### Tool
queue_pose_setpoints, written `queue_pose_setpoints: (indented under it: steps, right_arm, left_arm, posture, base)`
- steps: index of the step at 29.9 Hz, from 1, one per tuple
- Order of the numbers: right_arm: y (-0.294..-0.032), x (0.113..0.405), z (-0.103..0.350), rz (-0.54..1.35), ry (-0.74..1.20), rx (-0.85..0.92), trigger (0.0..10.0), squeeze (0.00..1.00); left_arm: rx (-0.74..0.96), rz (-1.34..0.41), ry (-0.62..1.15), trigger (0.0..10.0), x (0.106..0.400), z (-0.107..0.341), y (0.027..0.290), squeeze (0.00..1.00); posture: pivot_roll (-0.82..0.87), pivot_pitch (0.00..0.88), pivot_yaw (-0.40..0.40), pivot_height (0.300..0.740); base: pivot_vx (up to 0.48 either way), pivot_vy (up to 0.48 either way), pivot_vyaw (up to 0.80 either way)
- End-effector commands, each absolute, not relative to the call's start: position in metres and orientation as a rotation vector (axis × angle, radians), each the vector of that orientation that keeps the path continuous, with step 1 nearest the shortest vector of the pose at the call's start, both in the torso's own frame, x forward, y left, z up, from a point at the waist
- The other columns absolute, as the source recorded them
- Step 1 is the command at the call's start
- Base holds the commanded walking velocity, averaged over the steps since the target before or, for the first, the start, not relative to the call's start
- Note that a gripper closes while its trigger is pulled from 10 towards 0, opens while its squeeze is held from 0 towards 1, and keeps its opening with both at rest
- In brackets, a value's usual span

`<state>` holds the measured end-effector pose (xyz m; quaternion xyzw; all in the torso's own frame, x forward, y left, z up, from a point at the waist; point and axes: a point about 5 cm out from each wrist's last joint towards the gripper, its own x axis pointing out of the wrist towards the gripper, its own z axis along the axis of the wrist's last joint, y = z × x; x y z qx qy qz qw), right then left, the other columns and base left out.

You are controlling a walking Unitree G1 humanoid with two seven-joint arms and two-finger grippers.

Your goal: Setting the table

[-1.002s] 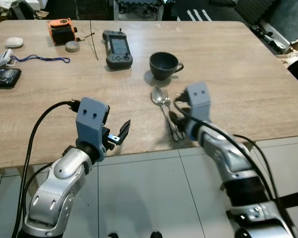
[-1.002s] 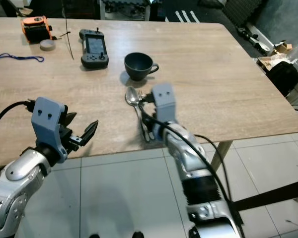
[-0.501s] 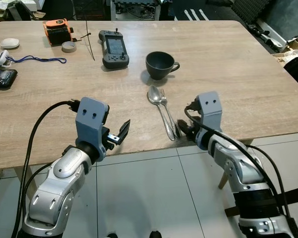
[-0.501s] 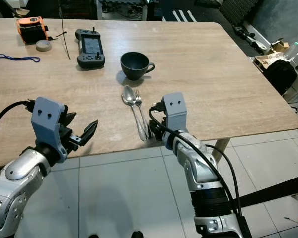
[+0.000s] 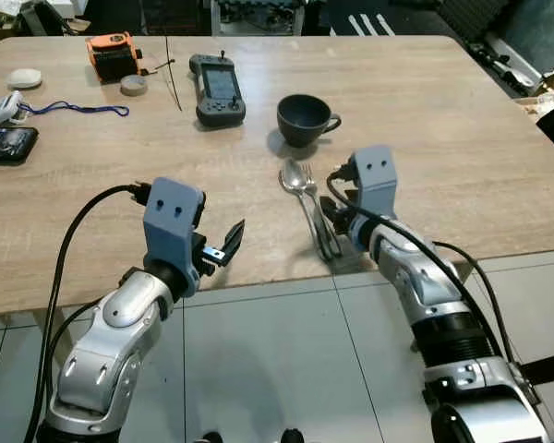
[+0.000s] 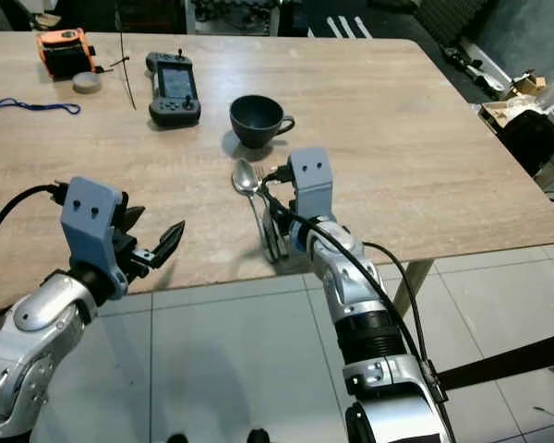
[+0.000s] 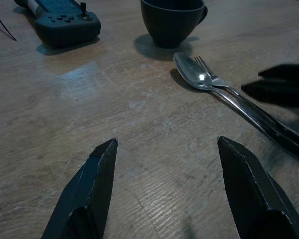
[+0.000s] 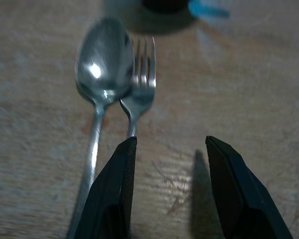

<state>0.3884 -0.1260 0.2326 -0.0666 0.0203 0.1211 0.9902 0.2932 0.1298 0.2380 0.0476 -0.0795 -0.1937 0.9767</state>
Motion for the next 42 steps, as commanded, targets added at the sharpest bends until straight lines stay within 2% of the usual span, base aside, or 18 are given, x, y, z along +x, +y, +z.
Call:
queue_pose_setpoints:
  steps: [1,8,15,20,24,32,42]
  right_arm:
    - [-0.129,0.388,0.221,0.232,0.076,-0.142,10.0,0.0]
    - [-0.133,0.397,0.215,0.228,0.088,-0.119,10.0,0.0]
    - [-0.134,0.402,0.24,0.262,-0.012,-0.11,10.0,0.0]
    - [-0.133,0.394,0.257,0.313,-0.082,-0.138,10.0,0.0]
    - [-0.122,0.385,0.246,0.393,-0.062,-0.156,10.0,0.0]
    - [-0.114,0.385,0.227,0.396,-0.008,-0.177,10.0,0.0]
    - [-0.12,0.387,0.226,0.357,0.01,-0.113,10.0,0.0]
  left_arm:
    - [0.099,-0.396,-0.137,10.0,0.291,0.233,0.13,0.0]
    - [0.099,-0.402,-0.133,10.0,0.291,0.232,0.129,0.0]
    - [0.102,-0.401,-0.137,10.0,0.292,0.234,0.13,0.0]
    - [0.102,-0.397,-0.134,10.0,0.29,0.233,0.131,0.0]
    - [0.1,-0.401,-0.133,10.0,0.291,0.232,0.13,0.0]
    - [0.101,-0.402,-0.138,10.0,0.292,0.234,0.129,0.0]
    - [0.102,-0.397,-0.141,10.0,0.29,0.234,0.131,0.0]
  posture:
    - [0.09,0.323,0.014,0.74]
    - [0.09,0.326,0.019,0.74]
    - [0.1,0.326,0.019,0.74]
    - [0.1,0.326,0.017,0.74]
    - [0.09,0.326,0.019,0.74]
    - [0.1,0.319,0.019,0.74]
    - [0.11,0.31,0.016,0.74]
  base:
    - [0.0,0.0,0.0]
    - [0.0,0.0,0.0]
    - [0.0,0.0,0.0]
    - [0.0,0.0,0.0]
    - [0.0,0.0,0.0]
    - [0.0,0.0,0.0]
    - [0.0,0.0,0.0]
